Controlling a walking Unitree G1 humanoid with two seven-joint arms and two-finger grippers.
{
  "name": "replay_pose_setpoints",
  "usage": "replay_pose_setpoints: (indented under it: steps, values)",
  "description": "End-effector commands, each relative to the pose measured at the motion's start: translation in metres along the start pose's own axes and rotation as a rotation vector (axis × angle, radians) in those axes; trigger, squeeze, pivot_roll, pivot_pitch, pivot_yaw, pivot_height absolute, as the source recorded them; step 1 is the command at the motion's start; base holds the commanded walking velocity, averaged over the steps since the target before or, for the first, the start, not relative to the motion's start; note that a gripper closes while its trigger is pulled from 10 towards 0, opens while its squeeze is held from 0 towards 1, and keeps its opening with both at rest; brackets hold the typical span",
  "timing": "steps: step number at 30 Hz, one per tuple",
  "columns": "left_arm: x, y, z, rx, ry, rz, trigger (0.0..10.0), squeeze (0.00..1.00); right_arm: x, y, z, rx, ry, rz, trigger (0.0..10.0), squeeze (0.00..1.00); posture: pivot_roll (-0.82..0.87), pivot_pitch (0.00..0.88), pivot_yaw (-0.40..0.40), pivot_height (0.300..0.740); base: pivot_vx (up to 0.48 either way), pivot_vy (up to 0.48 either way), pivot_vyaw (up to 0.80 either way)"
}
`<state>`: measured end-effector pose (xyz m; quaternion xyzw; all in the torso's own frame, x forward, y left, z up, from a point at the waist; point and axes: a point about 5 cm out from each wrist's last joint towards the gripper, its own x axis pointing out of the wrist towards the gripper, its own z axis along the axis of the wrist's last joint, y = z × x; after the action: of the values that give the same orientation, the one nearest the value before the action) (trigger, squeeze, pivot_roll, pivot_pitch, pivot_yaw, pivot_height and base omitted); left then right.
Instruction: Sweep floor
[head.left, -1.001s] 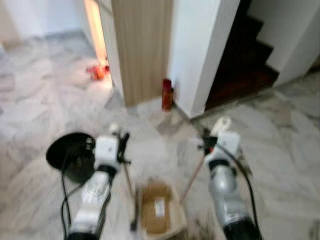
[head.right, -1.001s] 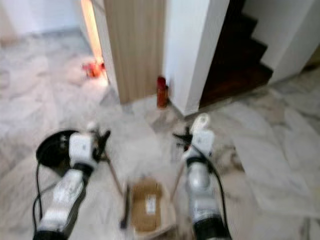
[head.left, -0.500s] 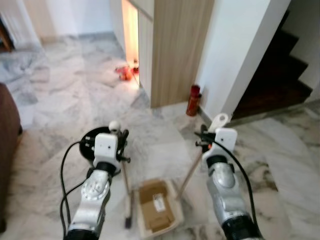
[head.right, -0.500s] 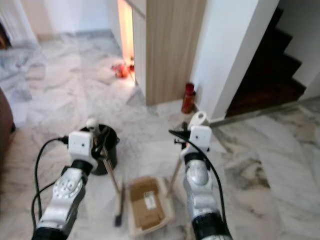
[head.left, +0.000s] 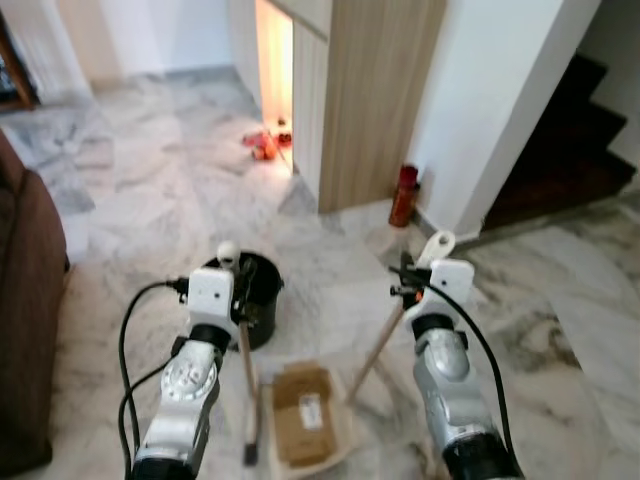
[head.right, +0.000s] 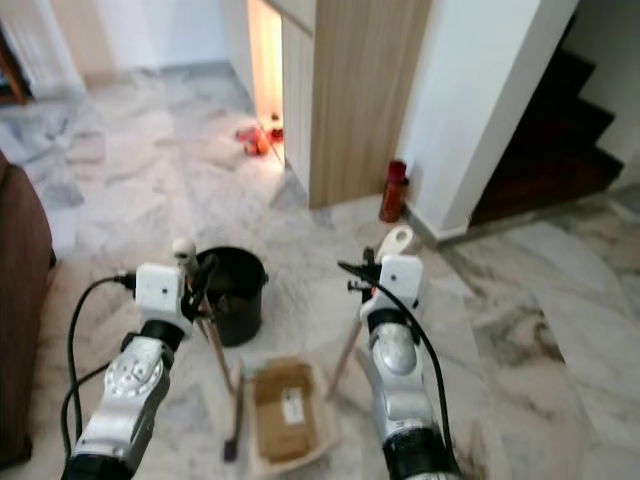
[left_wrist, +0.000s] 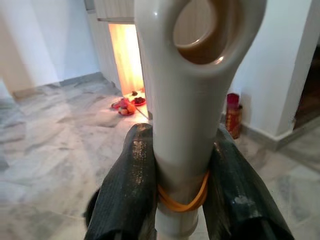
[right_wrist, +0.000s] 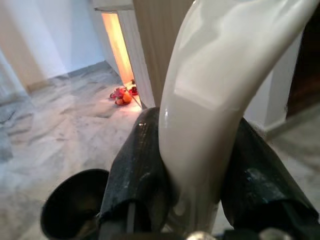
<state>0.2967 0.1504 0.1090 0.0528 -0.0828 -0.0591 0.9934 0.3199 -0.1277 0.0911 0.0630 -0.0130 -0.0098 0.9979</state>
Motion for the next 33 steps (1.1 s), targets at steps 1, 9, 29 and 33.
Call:
replay_pose_setpoints:
  steps: [1,9,29,33]
  values:
    - [0.0045,-0.0042,0.0109,-0.003,-0.050,-0.015,10.0,0.00,0.0022,-0.0023,0.0076,0.011,-0.035,-0.011,10.0,0.00,0.10,0.003,-0.004,0.740,0.000,0.000,0.00]
    - [0.0045,-0.0042,0.0113,-0.001,-0.053,-0.015,10.0,0.00,0.0022,-0.0024,0.0075,0.004,-0.035,-0.011,10.0,0.00,0.11,0.004,-0.002,0.740,0.000,0.000,0.00]
    - [0.0042,-0.0050,0.0098,-0.001,-0.041,-0.008,10.0,0.00,0.0022,-0.0024,0.0072,-0.005,-0.034,-0.002,10.0,0.00,0.10,0.005,-0.006,0.740,0.000,0.000,0.49]
    - [0.0042,-0.0051,0.0097,-0.002,-0.041,-0.007,10.0,0.00,0.0021,-0.0023,0.0071,-0.004,-0.033,-0.001,10.0,0.00,0.10,0.004,-0.007,0.740,0.000,0.000,0.80]
